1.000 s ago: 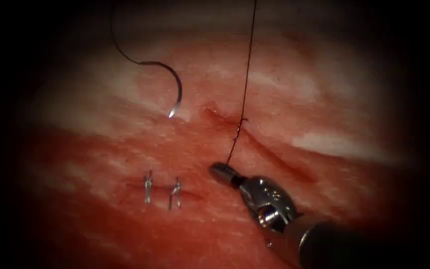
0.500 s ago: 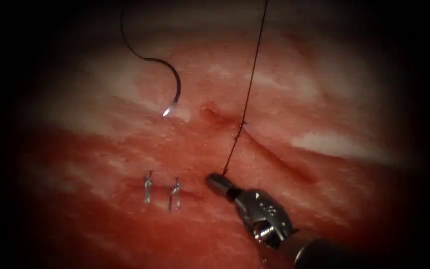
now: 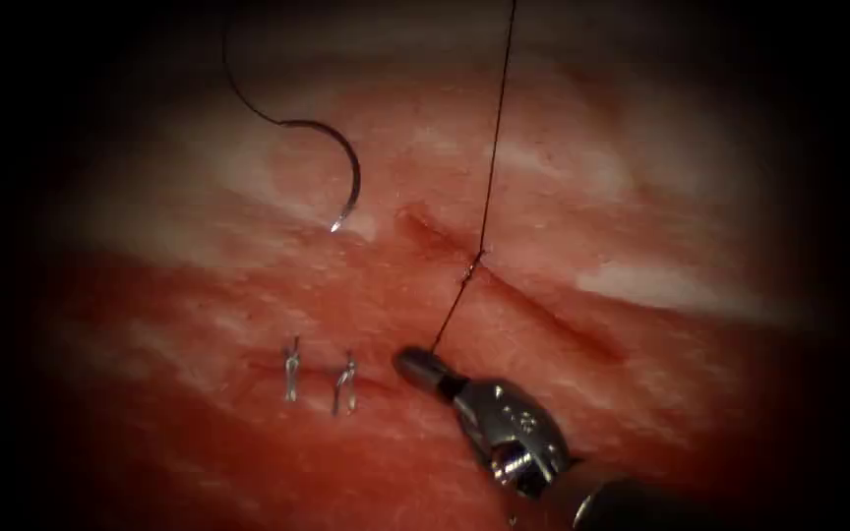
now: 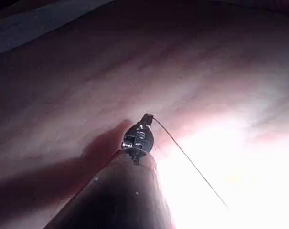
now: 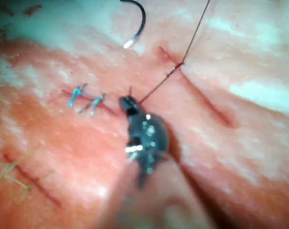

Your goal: Wound Closure

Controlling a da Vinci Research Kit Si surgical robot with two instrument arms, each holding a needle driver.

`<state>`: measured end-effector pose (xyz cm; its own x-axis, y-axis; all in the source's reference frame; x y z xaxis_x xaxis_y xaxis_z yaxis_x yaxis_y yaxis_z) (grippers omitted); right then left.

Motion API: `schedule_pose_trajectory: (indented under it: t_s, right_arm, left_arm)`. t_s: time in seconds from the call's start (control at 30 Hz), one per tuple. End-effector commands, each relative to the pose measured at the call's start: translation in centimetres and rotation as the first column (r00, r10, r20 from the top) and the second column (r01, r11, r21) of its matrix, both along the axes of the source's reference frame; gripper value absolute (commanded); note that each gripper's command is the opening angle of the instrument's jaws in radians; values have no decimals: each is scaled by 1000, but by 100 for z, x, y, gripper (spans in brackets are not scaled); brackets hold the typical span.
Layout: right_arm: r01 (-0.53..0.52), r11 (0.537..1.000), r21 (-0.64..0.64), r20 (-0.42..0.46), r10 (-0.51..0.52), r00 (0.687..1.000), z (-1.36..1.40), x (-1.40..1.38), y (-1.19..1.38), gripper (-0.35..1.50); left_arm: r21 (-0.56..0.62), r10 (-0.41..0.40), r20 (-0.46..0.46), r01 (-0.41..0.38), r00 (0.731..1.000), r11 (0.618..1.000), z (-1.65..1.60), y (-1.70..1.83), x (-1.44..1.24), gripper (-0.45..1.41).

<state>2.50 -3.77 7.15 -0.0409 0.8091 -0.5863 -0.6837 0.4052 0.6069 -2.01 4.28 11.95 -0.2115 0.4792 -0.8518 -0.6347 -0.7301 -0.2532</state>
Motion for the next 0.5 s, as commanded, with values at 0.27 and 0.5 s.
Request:
schedule_pose_trajectory:
  t_s: [0.27,0.5]
  right_arm:
    - [-27,994,-102,-48,22,999,-11,4,5,141]
    - [101,945,-311,-40,-119,992,-33,-15,20,135]
  left_arm:
    - [90,75,69,-81,995,993,-53,-55,14,-45]
    - [110,124,105,-135,987,985,-99,-111,31,-45]
